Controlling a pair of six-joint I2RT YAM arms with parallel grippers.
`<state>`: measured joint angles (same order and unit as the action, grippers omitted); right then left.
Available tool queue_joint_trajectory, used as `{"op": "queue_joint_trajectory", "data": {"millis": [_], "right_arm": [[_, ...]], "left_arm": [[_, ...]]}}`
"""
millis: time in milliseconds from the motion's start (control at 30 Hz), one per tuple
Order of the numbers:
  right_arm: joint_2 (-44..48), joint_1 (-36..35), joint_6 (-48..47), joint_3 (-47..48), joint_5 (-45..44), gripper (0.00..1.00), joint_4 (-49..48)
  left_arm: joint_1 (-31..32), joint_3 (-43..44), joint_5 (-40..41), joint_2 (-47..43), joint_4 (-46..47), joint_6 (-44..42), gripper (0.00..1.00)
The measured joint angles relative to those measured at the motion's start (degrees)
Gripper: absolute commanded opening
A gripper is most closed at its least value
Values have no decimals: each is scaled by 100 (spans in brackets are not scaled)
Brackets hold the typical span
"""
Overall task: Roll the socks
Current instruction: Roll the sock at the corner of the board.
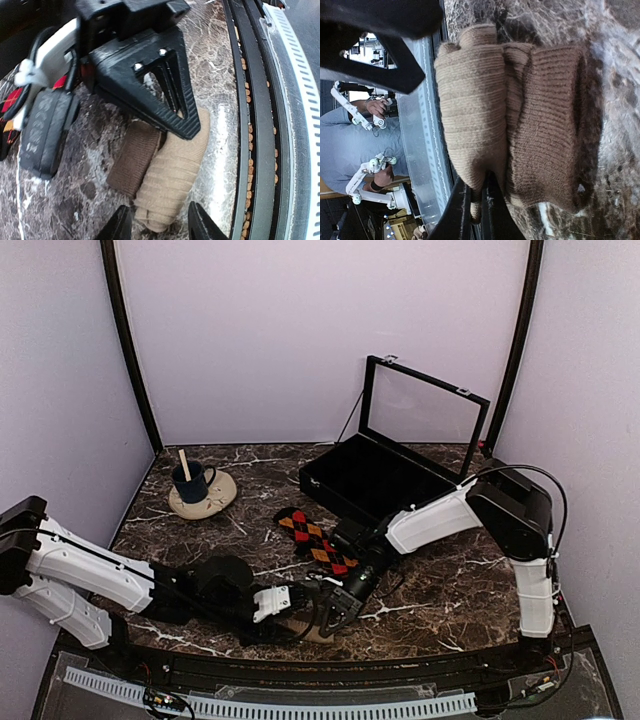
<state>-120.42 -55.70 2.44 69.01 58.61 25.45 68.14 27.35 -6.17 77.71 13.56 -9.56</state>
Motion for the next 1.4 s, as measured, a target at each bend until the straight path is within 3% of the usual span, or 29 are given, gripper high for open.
{"op": "queue_joint_trajectory", "data": {"millis": [400,967,1100,1233,1400], "right_arm": [[-85,9,-63,76,140,0,361],[-173,26,-269,131,291,0,592],[-199,33,-341,155,313,0,649],[-205,55,-380,160,321,0,680],[-205,87,-409,160,323,0,789]], "left_arm": [[442,439,243,704,-44,-568,41],[566,761,546,1255,-63,-1193,41],[566,837,586,1386,-149,-1266,33],[566,907,570,1436,-240,-1250,8],[568,1054,498,1473,-433,-1207,0]]}}
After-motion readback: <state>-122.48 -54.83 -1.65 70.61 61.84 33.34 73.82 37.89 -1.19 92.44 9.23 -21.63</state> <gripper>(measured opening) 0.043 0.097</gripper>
